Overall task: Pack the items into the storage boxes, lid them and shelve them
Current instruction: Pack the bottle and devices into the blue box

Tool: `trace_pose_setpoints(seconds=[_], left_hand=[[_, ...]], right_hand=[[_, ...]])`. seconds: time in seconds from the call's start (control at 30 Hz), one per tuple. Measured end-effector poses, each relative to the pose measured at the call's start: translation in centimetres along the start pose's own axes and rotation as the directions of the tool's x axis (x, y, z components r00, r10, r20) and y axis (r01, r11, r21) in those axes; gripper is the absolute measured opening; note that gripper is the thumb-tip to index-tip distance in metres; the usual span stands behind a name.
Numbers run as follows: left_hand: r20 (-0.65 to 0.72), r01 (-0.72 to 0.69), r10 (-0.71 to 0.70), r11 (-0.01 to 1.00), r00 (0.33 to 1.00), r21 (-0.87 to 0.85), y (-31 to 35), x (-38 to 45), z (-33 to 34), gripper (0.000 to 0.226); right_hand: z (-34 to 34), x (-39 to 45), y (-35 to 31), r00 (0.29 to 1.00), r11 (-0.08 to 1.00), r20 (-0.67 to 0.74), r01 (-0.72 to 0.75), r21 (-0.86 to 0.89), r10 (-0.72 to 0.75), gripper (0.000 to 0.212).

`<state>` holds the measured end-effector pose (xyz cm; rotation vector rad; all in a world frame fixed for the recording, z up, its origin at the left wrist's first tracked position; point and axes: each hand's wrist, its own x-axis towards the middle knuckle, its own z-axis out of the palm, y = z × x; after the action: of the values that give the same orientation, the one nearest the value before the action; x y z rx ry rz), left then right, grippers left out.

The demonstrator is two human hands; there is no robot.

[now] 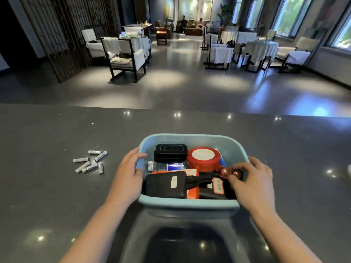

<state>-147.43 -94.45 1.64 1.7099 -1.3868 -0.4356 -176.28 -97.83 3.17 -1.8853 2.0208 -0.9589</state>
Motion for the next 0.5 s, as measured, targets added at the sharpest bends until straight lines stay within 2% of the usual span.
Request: trace_pose_setpoints(seconds=[0.2,0.37,0.43,0.5], left_hand=[[-0.045,0.025,-0.026,1.0,0.999,-0.019,-0.31,0.35,-0.11,0.05],[-0.087,0.05,-0.055,0.997,0.995,-0.054,0.07,-0.22,0.04,0.048],[-0.101,0.052,-0.06,0.995,0.993,-0.08,0.15,-0.32,0.08,0.046],[-0.122,0.05,-0.066,0.99,0.99,-0.132,0.1,-0.43,0.22,0.043]], right_hand=[[0.48,0.51,-0.79,1.0,0.999,0.021,0.002,0.038,-0.003,0.014],[0.49,0.54,-0.54,1.0,0.999,-0.01,0.015,0.029,-0.015,0.022],[0.46,0.52,-0.66,0.997,0.998,-0.047,0.059,-0.003,-0.059,0.025],[0.53,0.02,-1.24,0.98,0.986,-0.111,0.165,-0.032,-0.167,0.021]])
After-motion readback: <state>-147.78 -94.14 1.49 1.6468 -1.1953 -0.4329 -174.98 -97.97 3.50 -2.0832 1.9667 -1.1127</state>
